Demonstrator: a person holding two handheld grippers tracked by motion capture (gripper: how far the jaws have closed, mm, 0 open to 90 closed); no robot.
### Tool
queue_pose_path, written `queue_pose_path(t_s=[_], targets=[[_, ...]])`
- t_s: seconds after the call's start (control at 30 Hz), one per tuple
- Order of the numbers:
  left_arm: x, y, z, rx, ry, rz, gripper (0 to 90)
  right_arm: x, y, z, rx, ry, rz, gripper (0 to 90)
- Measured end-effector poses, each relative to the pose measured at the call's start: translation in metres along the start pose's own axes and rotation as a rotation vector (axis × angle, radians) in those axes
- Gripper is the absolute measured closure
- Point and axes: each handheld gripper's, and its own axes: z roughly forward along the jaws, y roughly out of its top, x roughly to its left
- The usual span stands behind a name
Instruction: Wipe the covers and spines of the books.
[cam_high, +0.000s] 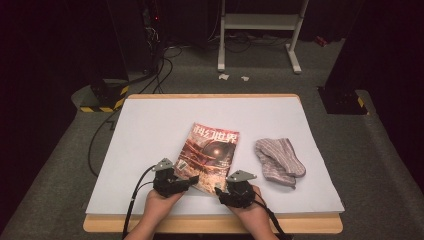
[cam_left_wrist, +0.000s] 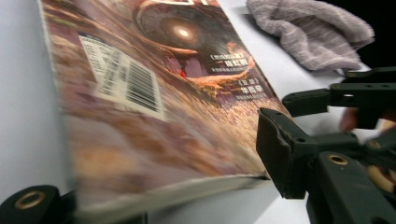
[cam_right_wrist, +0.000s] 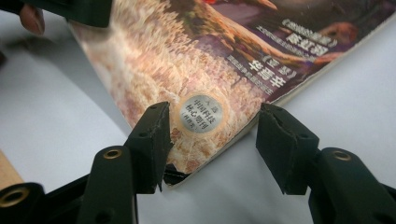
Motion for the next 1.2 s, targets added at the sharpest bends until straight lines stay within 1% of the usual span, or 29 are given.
queue_pose_path(t_s=[0.03, 0.07, 0.17, 0.27, 0.4, 0.47, 0.5, 0.63, 0.73, 0.83, 0.87, 0.93, 1.03, 1.1, 1.2], targets=[[0.001, 0.001, -0.002, -0.006, 0.001, 0.006, 49.0, 0.002, 0.0, 0.0, 0.0, -0.006, -0.01, 44.4], [0.002, 0.001, -0.004, -0.015, 0.015, 0.009, 49.1, 0.002, 0.0, 0.0, -0.004, -0.007, -0.01, 44.2], [0.007, 0.001, -0.011, -0.035, 0.034, -0.01, 50.3, -0.001, -0.002, 0.0, -0.008, 0.013, 0.004, 44.1], [0.008, 0.0, -0.012, -0.047, 0.047, -0.014, 51.7, -0.002, -0.002, 0.0, -0.009, 0.019, 0.009, 44.0], [0.006, -0.001, -0.01, -0.06, 0.065, -0.007, 52.9, -0.002, -0.002, 0.0, -0.009, 0.016, 0.013, 44.1], [0.005, -0.002, -0.009, -0.068, 0.07, -0.01, 53.1, -0.002, -0.002, 0.0, -0.009, 0.016, 0.017, 44.1], [0.005, -0.002, -0.008, -0.068, 0.072, -0.008, 53.2, -0.002, -0.003, 0.001, -0.009, 0.018, 0.027, 44.2], [0.003, -0.001, -0.002, -0.061, 0.081, 0.001, 53.4, 0.0, -0.003, 0.001, -0.015, 0.014, 0.032, 44.3], [0.003, 0.0, 0.001, -0.072, 0.095, 0.002, 54.5, 0.004, -0.002, 0.002, -0.016, -0.004, 0.019, 44.3], [0.003, 0.003, 0.003, -0.078, 0.111, -0.012, 57.7, 0.009, -0.001, 0.002, -0.017, -0.018, 0.003, 44.2], [0.003, 0.003, 0.004, -0.08, 0.117, -0.01, 58.3, 0.01, -0.001, 0.002, -0.018, -0.021, -0.002, 44.2], [0.003, 0.005, 0.007, -0.082, 0.126, -0.014, 58.6, 0.012, -0.001, 0.003, -0.02, -0.023, 0.003, 44.2], [0.003, 0.006, 0.011, -0.076, 0.128, -0.023, 58.8, 0.013, -0.001, 0.003, -0.024, -0.03, 0.008, 44.3], [0.003, 0.006, 0.014, -0.071, 0.139, -0.013, 61.5, 0.014, -0.001, 0.003, -0.025, -0.034, 0.007, 44.3], [0.003, 0.007, 0.015, -0.069, 0.144, -0.006, 64.1, 0.014, -0.002, 0.003, -0.027, -0.034, 0.01, 44.3]])
